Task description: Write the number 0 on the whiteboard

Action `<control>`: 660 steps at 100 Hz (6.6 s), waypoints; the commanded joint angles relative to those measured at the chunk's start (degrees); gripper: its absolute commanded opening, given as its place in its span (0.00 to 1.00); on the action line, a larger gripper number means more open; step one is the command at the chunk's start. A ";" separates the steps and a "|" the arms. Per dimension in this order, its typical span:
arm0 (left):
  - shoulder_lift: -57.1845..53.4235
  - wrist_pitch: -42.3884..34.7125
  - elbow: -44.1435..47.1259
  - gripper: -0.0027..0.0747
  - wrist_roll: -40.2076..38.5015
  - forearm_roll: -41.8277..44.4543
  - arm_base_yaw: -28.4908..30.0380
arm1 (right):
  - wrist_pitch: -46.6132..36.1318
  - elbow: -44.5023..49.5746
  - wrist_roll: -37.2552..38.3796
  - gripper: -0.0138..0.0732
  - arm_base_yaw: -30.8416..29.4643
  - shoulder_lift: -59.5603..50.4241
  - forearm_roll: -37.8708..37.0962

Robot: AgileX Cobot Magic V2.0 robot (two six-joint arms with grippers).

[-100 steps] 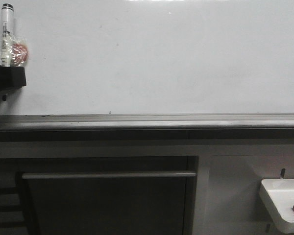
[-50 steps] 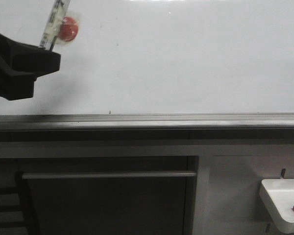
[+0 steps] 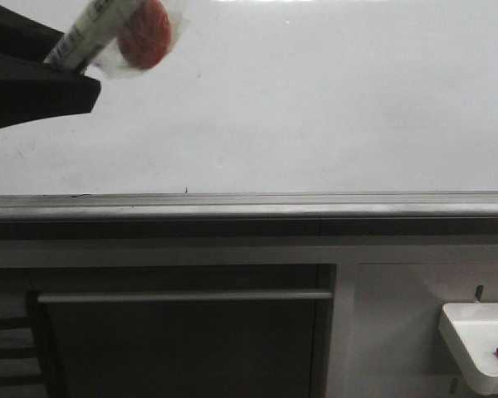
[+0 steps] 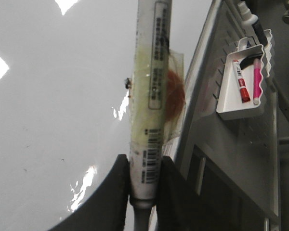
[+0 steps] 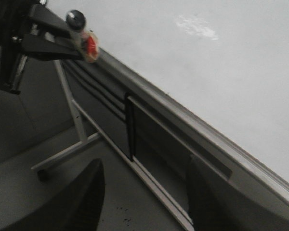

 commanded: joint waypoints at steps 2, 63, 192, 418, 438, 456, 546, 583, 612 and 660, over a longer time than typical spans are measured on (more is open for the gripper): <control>-0.83 -2.35 -1.46 0.01 -1.03 0.65 -0.29 | -2.84 -3.95 -5.59 0.56 3.80 6.72 4.69; -0.83 -2.35 -1.68 0.01 -1.03 0.65 -0.38 | -9.35 -20.90 -13.96 0.56 21.02 34.12 10.97; 0.28 0.53 -0.67 0.01 -2.49 0.00 -0.38 | -14.70 -21.42 -13.96 0.33 23.31 38.63 10.43; -19.56 7.52 -0.67 0.01 -2.49 -30.78 7.02 | -29.48 -22.98 -13.86 0.08 14.57 43.24 12.31; -19.56 7.52 -0.67 0.01 -2.49 -30.78 7.02 | -29.22 -25.09 -13.86 0.08 14.57 46.07 12.31; -19.56 7.40 -0.67 0.01 -2.49 -30.92 7.02 | -29.47 -27.64 -13.86 0.08 13.98 48.00 12.31; -19.56 7.28 -0.67 0.01 -2.49 -30.92 7.02 | -18.78 -24.57 -9.43 0.08 5.42 45.63 12.31; -19.56 7.28 -0.67 0.01 -2.49 -30.92 7.02 | -19.36 -26.02 -9.56 0.08 6.77 50.90 13.27; -19.56 7.28 -0.67 0.01 -2.49 -30.92 7.02 | -19.47 -33.17 -9.76 0.08 6.90 50.90 13.17; -19.70 6.15 -0.67 0.01 -2.49 -25.54 6.90 | -3.54 -34.71 -11.13 0.08 6.86 47.50 12.74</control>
